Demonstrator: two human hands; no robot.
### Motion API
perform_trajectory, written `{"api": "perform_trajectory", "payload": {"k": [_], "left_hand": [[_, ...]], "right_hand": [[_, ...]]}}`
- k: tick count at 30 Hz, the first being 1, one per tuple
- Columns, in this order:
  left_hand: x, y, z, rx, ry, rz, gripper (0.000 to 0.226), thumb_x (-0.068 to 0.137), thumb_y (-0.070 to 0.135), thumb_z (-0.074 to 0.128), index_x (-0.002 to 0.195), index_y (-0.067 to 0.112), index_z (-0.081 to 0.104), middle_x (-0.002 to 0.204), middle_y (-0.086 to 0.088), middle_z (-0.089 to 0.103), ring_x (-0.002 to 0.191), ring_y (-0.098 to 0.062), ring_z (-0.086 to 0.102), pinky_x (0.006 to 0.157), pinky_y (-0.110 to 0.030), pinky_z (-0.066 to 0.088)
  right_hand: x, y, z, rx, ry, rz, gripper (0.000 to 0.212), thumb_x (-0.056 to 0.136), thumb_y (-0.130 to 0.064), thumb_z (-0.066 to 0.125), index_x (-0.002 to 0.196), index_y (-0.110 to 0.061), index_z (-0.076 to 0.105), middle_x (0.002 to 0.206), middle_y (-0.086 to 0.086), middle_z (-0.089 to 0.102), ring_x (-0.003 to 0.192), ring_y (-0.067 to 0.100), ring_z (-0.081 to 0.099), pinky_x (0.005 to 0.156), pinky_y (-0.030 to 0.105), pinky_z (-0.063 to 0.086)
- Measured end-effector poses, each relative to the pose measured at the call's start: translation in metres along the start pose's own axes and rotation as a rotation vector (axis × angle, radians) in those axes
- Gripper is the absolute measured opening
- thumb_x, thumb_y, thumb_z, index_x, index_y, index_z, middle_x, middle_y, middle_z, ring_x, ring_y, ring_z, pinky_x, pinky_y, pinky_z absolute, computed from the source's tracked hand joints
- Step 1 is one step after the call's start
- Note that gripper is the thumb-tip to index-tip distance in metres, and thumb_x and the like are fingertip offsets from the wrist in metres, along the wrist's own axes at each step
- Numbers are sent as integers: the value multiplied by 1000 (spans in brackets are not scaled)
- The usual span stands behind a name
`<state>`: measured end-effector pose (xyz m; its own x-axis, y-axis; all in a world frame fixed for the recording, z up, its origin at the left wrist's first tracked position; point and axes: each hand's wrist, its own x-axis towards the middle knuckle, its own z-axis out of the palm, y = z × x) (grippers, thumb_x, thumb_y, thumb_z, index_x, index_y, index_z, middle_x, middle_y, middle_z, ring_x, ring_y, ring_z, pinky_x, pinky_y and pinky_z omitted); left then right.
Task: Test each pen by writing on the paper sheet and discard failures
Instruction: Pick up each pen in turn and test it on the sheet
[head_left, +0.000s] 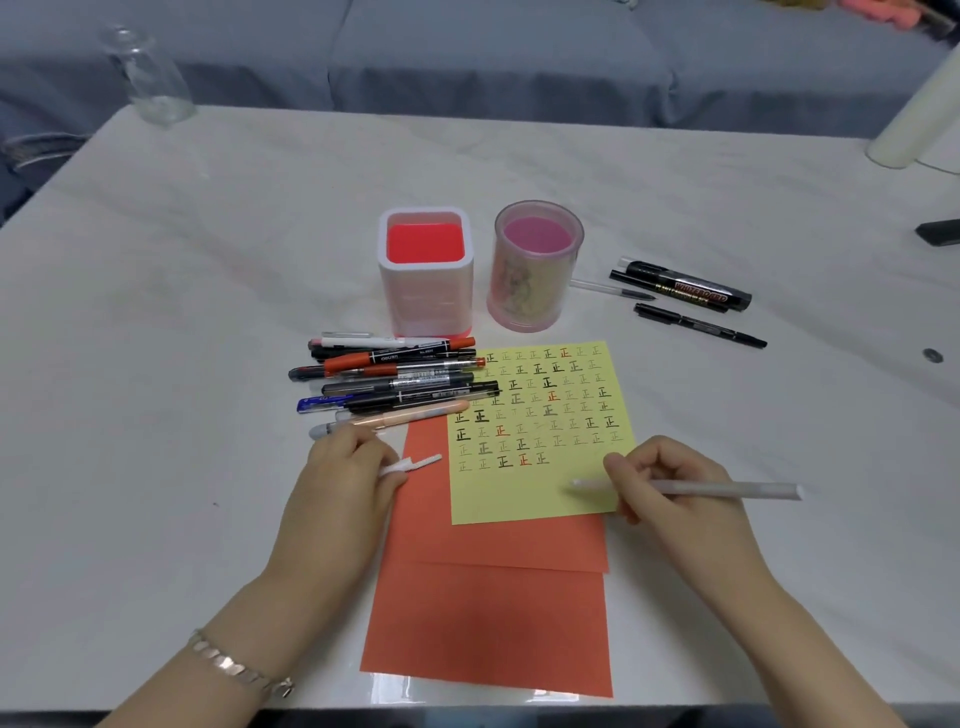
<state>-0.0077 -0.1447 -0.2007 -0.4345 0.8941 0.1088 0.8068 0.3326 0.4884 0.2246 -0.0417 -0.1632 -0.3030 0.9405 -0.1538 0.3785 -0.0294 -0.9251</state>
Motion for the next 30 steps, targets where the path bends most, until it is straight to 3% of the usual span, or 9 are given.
{"api": "perform_trajectory", "payload": {"k": [2, 6, 8, 10, 12, 18, 26, 28, 30], "left_hand": [[-1, 7, -6, -85, -4, -44, 9, 85, 15, 65, 82, 21, 59, 88, 4, 59, 84, -18, 52, 69, -24, 36], [-3, 34, -18, -606, -27, -223, 15, 84, 16, 64, 79, 29, 59, 77, 7, 63, 70, -3, 56, 63, -8, 42], [-4, 43, -24, -697, -18, -209, 20, 82, 12, 66, 77, 30, 61, 75, 6, 63, 67, -5, 55, 61, -9, 42], [-5, 49, -28, -723, -23, -185, 21, 82, 11, 67, 77, 30, 62, 78, 10, 63, 68, -3, 53, 60, -10, 41], [-6, 53, -32, -738, -26, -160, 21, 81, 12, 67, 78, 31, 62, 81, 10, 63, 70, -8, 54, 61, -13, 42], [-9, 58, -34, -733, -41, -133, 20, 81, 12, 68, 75, 31, 63, 82, 8, 63, 77, -17, 55, 62, -14, 43], [-11, 65, -39, -680, -67, -90, 18, 80, 15, 68, 78, 32, 63, 87, 14, 62, 80, -5, 55, 68, -8, 41], [-11, 67, -40, -654, -65, -51, 22, 80, 14, 67, 77, 35, 60, 92, 18, 60, 82, -1, 54, 70, -6, 40], [-11, 70, -40, -647, -75, -6, 27, 80, 14, 68, 76, 38, 58, 92, 21, 59, 81, 1, 54, 70, -5, 39]], "right_hand": [[-1, -3, 3, 37, -12, -7, 21, 81, -14, 68, 62, -11, 59, 53, 6, 58, 51, 10, 52, 54, 18, 42], [-4, -17, 11, 229, -40, -56, 14, 80, -6, 68, 67, -11, 66, 58, 3, 67, 56, 9, 63, 58, 13, 49], [-6, -24, 14, 367, -81, -63, 15, 78, -28, 70, 69, -16, 73, 67, 8, 71, 64, 16, 69, 64, 17, 53], [-8, -27, 16, 460, -120, -80, 43, 68, -62, 65, 77, -22, 76, 73, 11, 73, 70, 24, 70, 70, 23, 55], [-9, -30, 18, 519, -107, -94, 59, 61, -75, 60, 78, -21, 76, 71, 12, 72, 70, 25, 70, 71, 25, 55], [-13, -37, 19, 560, -114, -109, 57, 63, -73, 59, 71, -19, 76, 60, 10, 69, 60, 21, 66, 67, 20, 52], [-14, -37, 19, 458, -115, -96, 61, 63, -75, 56, 72, -19, 76, 63, 11, 70, 62, 19, 67, 66, 17, 51], [-15, -39, 19, 433, -111, -77, 57, 69, -73, 53, 71, -20, 76, 61, 9, 70, 63, 17, 67, 67, 16, 51], [-16, -42, 21, 398, -107, -32, 49, 82, -57, 46, 65, -21, 75, 53, 5, 65, 56, 9, 62, 60, 11, 47]]}}
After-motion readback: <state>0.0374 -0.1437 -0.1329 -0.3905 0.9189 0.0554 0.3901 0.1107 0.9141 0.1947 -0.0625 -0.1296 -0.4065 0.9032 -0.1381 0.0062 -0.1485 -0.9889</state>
